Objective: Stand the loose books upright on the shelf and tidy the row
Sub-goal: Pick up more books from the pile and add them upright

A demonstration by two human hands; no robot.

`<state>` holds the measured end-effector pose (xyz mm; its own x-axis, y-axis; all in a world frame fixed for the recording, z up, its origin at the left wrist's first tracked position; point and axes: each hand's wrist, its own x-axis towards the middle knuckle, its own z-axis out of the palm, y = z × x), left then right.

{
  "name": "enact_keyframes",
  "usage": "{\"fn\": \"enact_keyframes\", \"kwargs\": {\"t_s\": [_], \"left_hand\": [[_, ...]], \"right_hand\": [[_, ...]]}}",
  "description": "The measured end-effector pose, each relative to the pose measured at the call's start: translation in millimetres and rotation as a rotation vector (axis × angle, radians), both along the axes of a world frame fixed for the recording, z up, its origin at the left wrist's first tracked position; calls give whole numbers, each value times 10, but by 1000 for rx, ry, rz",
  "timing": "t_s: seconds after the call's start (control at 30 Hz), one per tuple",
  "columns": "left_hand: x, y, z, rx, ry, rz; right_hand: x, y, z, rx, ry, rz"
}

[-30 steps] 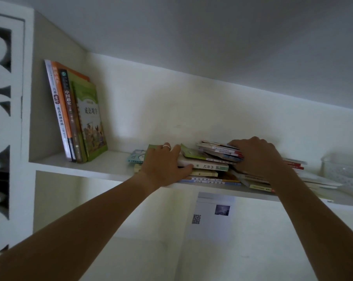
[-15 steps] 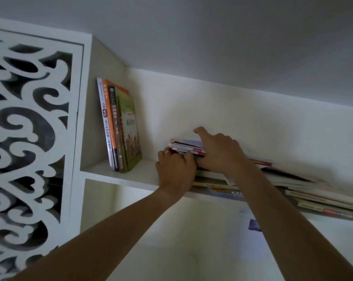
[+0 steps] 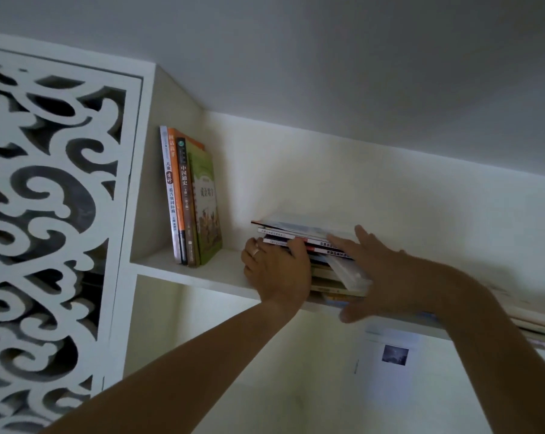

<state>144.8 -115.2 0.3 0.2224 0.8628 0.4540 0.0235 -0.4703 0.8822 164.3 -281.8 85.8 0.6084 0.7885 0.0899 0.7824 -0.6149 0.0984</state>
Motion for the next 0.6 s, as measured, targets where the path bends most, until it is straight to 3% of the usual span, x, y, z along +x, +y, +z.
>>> {"fn": "enact_keyframes", "kwargs": {"t_s": [0.07, 0.17, 0.27, 0.33, 0.37, 0.43, 0.6], "left_hand": [[-11, -31, -16, -20, -73, 54], [-68, -73, -65, 119, -224, 139], [-99, 69, -125, 687, -241, 125], [-80, 192, -124, 1094, -62, -38], [-60, 225, -131, 1201, 38, -94], [-1, 237, -153, 1215, 131, -109], [104, 222, -15, 1077, -32, -180]], "right_hand": [[46, -59, -90, 98, -121, -49], [59, -165, -112, 450, -247, 2], [39, -160, -110, 623, -426, 71], [27, -148, -130, 636, -500, 96], [29, -147, -143, 635, -526, 96], [53, -139, -188, 641, -571, 118], [64, -115, -293, 667, -714, 241]]}}
